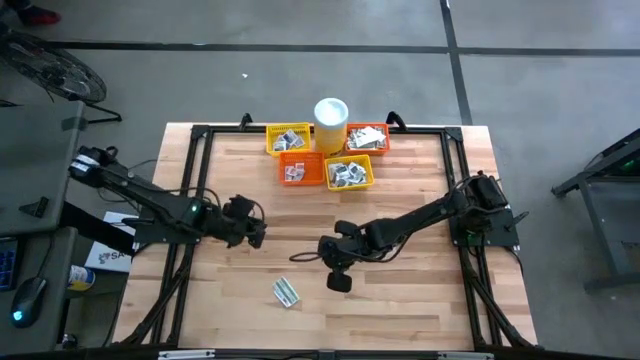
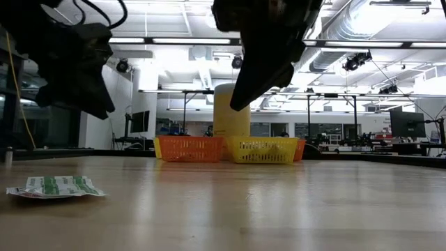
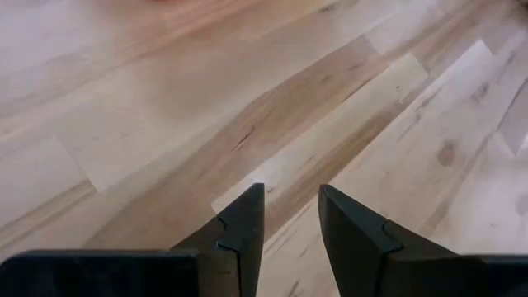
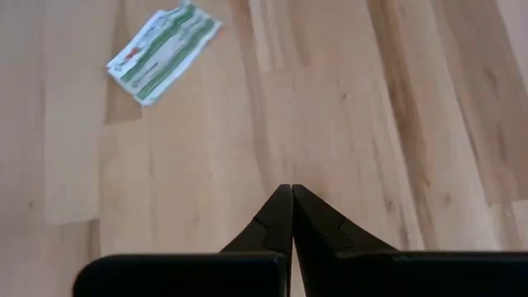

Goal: Pick & Place First Aid Supplies
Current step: Put the green bandage pack into the top orange basket

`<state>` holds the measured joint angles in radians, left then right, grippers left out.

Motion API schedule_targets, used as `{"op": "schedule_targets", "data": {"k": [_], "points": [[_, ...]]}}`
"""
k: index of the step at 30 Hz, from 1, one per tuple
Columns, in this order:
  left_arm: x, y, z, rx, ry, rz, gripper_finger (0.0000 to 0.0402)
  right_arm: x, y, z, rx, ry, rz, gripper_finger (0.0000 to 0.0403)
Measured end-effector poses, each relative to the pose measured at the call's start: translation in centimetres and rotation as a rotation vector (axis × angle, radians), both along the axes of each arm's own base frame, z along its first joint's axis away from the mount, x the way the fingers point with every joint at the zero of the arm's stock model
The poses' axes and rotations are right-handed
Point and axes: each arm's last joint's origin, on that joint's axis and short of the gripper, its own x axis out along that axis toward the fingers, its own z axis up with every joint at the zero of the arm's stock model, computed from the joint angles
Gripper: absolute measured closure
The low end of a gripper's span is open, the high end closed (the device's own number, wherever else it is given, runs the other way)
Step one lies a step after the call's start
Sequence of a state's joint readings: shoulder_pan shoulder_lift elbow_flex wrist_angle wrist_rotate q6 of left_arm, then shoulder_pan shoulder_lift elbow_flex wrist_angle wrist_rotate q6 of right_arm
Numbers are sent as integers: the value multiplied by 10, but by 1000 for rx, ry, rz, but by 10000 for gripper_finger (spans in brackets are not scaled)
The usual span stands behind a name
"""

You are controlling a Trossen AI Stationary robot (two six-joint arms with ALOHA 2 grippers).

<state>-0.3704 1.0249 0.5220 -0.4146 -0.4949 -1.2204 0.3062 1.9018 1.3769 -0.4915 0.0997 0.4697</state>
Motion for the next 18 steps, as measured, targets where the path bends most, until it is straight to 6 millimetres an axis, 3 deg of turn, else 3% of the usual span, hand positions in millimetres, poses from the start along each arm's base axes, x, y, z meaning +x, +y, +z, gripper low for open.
{"op": "schedule_targets", "data": {"k": [9, 18], "points": [[12, -13, -12, 106, -47, -44, 285, 0, 28, 7, -15, -129, 65, 403], [0, -6, -51, 55, -273, -17, 285, 1, 37, 10, 17, -177, 71, 403]]}}
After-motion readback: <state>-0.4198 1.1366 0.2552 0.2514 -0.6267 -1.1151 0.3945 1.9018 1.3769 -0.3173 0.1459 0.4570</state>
